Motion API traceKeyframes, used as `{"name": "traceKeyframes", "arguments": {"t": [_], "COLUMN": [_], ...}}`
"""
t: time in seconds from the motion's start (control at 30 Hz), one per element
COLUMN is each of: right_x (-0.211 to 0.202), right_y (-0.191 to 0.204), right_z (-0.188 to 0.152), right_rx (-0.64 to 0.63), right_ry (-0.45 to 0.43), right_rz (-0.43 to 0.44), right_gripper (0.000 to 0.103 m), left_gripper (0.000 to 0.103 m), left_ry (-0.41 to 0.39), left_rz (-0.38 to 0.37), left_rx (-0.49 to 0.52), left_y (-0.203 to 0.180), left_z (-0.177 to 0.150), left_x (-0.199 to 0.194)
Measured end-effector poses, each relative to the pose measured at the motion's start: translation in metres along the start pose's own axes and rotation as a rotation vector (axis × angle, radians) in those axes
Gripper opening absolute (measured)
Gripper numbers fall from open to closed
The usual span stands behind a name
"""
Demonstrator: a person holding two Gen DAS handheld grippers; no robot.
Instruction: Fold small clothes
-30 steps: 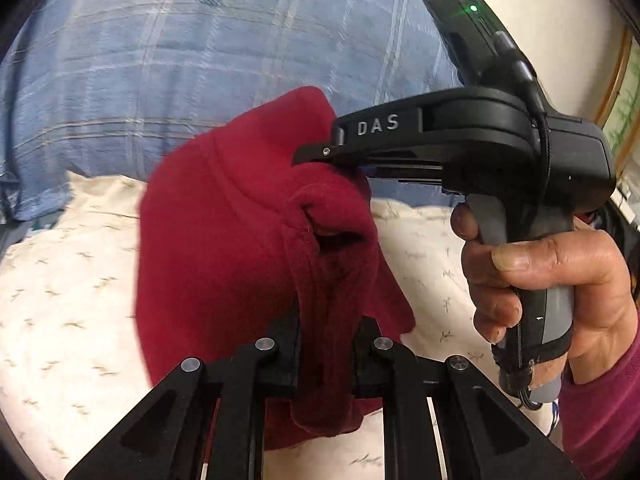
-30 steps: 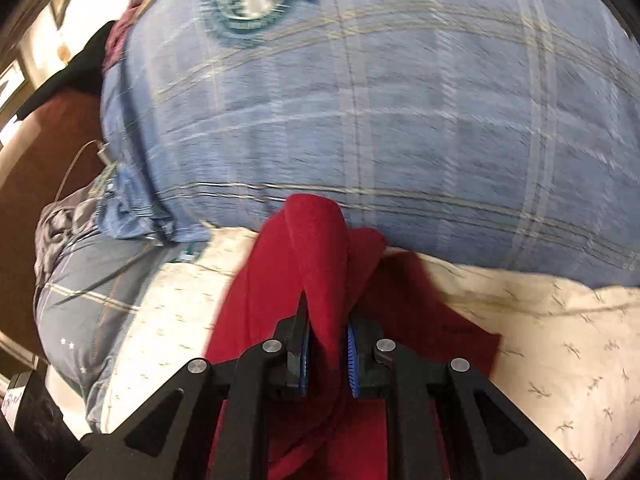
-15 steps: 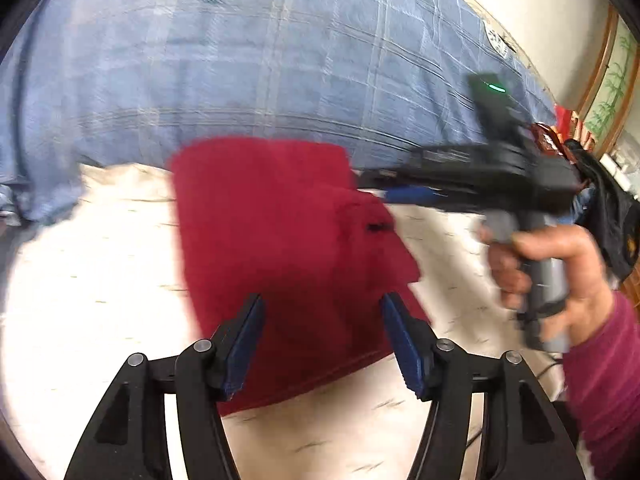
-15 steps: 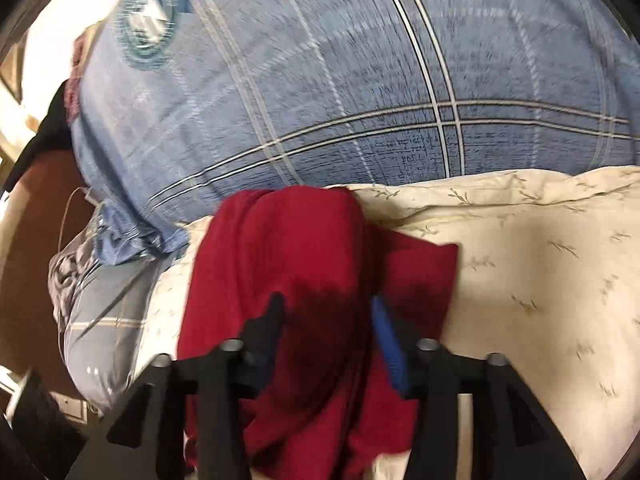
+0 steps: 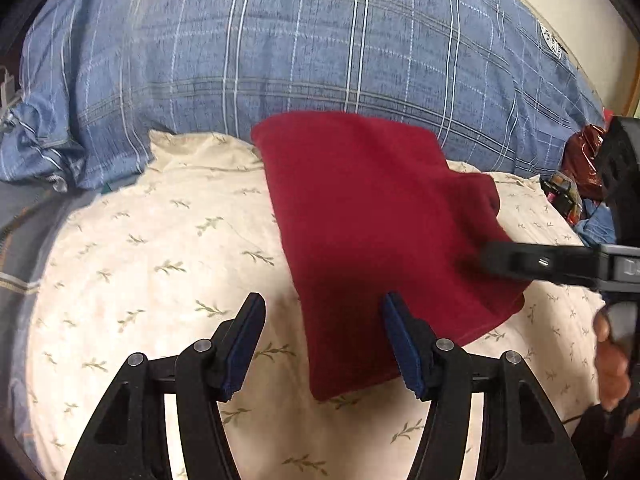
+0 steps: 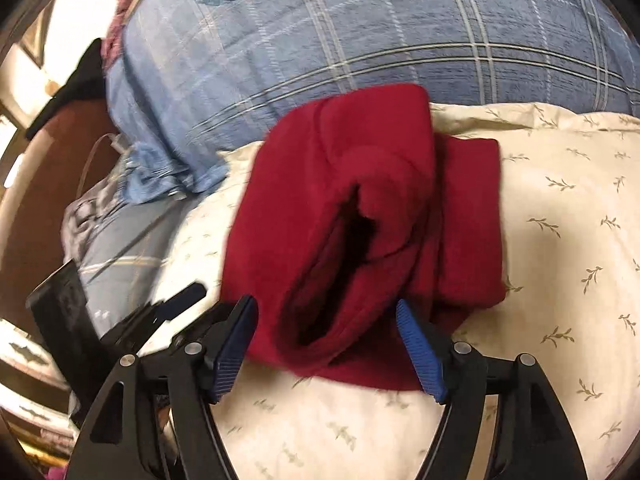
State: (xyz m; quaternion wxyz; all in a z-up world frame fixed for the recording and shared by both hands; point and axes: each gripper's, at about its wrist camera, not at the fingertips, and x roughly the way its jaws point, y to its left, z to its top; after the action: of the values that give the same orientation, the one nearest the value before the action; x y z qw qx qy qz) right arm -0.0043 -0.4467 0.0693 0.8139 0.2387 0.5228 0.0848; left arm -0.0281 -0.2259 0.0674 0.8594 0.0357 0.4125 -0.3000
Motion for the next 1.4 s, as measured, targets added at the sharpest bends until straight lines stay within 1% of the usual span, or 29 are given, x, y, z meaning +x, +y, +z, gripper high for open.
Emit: {"name": "traceKeyframes", "arguments": {"t": [0.03,0.07,0.1,0.17,0.23,0.27,0.33,0.4,0.43,0.5,0.57,0.6,0.67,0.77,0.83,0.93,1.0,1.03,1.07,1.1,1.13,1.17,1.23,1.3,1.33,1.4], "right_x": [0.002,0.004,0.004,-0.006,-0.018,-0.020,-0.010,-0.006,-0.011,-0.027,-0.045,-0.055,-0.064,-0.051,-0.031,0.000,0.019,0.026,0.031,0.033,0.031,0.028,0.018,0.006,-0.001,-0.014], "right_y": [-0.003,-0.006,-0.010,-0.014,-0.014,-0.017,-0.028,-0.032,-0.030,-0.027,-0.025,-0.020,-0.003,0.022,0.031,0.034,0.023,0.013,0.005,-0.010,-0.018,-0.027,-0.034,-0.027,-0.023,-0.015], "right_z": [0.001,0.001,-0.002,-0.012,-0.028,-0.036,-0.039,-0.037,-0.036,-0.033,-0.027,-0.022,-0.009,0.012,0.027,0.037,0.039,0.038,0.038,0.037,0.036,0.034,0.030,0.028,0.028,0.032], "right_rx": [-0.001,-0.001,0.007,0.006,-0.027,-0.024,0.005,0.038,0.038,0.061,0.078,0.056,-0.006,-0.073,-0.106,-0.162,-0.179,-0.170,-0.149,-0.103,-0.068,-0.033,0.007,0.001,-0.008,-0.013], "right_ry": [-0.014,-0.029,-0.029,-0.057,-0.087,-0.092,-0.064,-0.056,-0.063,-0.090,-0.137,-0.180,-0.235,-0.244,-0.235,-0.221,-0.193,-0.183,-0.180,-0.180,-0.182,-0.183,-0.174,-0.190,-0.203,-0.239], "right_rz": [-0.010,-0.036,-0.050,-0.033,-0.068,-0.075,-0.084,-0.071,-0.061,-0.037,-0.035,-0.054,-0.086,-0.087,-0.123,-0.241,-0.329,-0.372,-0.382,-0.356,-0.345,-0.335,-0.286,-0.273,-0.265,-0.246], "right_gripper": [0.042,0.012,0.013,0.012,0.012,0.011,0.010,0.011,0.012,0.018,0.019,0.020,0.024,0.025,0.025,0.024,0.017,0.018,0.022,0.029,0.047,0.047,0.047,0.048,0.051,0.051], "left_gripper": [0.060,0.060,0.060,0.060,0.060,0.061,0.061,0.062,0.062,0.062,0.062,0.062,0.062,0.063,0.064,0.066,0.066,0.066,0.067,0.067,0.067,0.067,0.067,0.067,0.067,0.067], "left_ry": [0.000,0.001,0.003,0.002,-0.011,-0.014,-0.009,-0.001,-0.003,-0.005,-0.003,-0.001,0.003,0.004,0.006,0.008,0.012,0.015,0.017,0.018,0.019,0.020,0.020,0.016,0.016,0.017], "left_rz": [-0.001,0.003,0.002,-0.014,-0.014,-0.013,-0.021,-0.018,-0.013,-0.002,0.001,-0.002,-0.007,-0.003,0.000,0.002,0.003,0.002,-0.002,-0.004,-0.002,0.000,0.003,0.007,0.008,0.006], "left_rx": [0.004,0.010,0.017,0.017,0.011,0.006,-0.003,-0.010,-0.007,0.001,0.004,0.003,0.001,0.012,0.016,0.019,0.024,0.026,0.026,0.026,0.027,0.029,0.030,0.029,0.028,0.024], "left_y": [0.002,0.002,0.000,0.004,0.011,0.015,0.014,0.014,0.014,0.013,0.012,0.012,0.011,0.008,0.007,0.007,0.006,0.005,0.005,0.005,0.005,0.005,0.004,0.004,0.004,0.004], "left_z": [0.001,0.001,0.000,0.000,0.004,0.004,0.004,0.004,0.004,0.003,0.004,0.004,0.005,0.004,0.003,0.003,0.004,0.004,0.004,0.004,0.004,0.004,0.003,0.004,0.004,0.004], "left_x": [0.006,0.010,0.010,0.010,0.014,0.014,0.018,0.024,0.026,0.028,0.030,0.031,0.033,0.035,0.036,0.038,0.039,0.040,0.040,0.040,0.040,0.041,0.040,0.039,0.039,0.039]}}
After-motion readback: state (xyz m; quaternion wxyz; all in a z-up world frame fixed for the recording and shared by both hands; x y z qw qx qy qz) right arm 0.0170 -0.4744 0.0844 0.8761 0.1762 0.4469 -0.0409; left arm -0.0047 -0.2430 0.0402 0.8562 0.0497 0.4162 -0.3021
